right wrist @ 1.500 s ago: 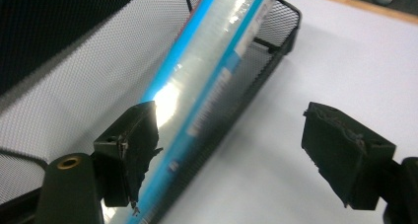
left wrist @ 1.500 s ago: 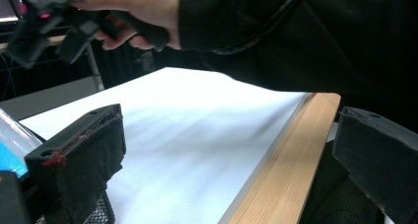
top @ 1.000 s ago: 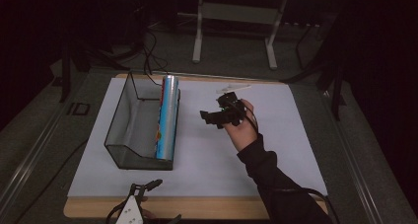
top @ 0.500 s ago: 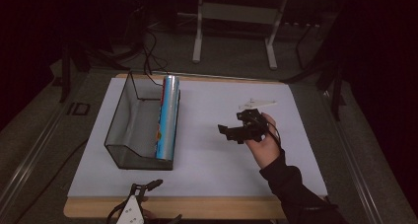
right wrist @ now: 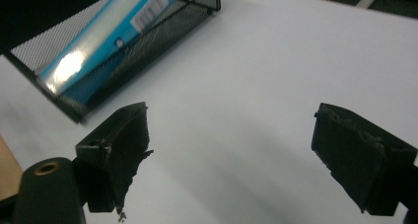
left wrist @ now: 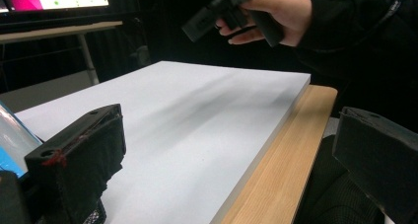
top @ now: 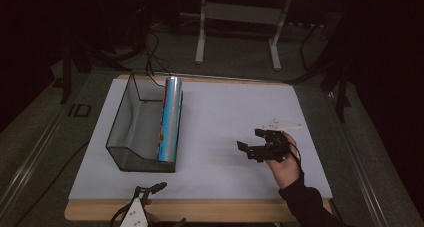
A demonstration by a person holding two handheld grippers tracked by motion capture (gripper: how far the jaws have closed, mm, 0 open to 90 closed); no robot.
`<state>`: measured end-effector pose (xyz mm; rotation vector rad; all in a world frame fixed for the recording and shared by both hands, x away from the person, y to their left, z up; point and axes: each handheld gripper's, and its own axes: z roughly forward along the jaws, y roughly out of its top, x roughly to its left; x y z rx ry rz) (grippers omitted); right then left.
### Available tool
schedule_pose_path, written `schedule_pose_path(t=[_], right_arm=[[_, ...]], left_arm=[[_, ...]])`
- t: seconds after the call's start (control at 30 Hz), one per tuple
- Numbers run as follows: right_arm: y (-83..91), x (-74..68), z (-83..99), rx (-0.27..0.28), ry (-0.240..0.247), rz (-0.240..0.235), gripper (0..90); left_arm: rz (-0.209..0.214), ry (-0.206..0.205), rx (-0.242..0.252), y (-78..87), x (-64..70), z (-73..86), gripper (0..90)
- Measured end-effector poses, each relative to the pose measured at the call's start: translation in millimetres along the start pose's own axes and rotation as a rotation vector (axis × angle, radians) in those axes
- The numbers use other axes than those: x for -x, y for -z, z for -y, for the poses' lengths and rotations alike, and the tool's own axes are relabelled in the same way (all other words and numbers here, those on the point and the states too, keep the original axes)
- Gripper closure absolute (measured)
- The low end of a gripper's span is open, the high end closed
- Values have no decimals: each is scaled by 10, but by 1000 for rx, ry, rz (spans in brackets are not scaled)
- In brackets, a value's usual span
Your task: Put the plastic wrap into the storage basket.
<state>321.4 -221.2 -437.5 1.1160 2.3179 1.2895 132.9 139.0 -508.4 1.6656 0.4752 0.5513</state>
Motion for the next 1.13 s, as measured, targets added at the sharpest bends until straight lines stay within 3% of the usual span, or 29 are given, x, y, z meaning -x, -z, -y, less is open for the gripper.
schedule_pose_path(t=[0.07,0.27,0.47,0.63,1.13], right_arm=[[15,2,89,-14,9,9,143],[117,60,311,27,14,11,149],[196,92,501,8,14,19,149],[231,103,670,27,76,64,149],[162,157,790,17,79,82,149]], left_arm=[[-3,-1,1,4,1,0,2],[-1,2,-2,-5,1,4,2],[-1,3,-3,-10,8,5,2],[0,3,-5,-18,8,6,2],[8,1,-8,-16,16,8,2]])
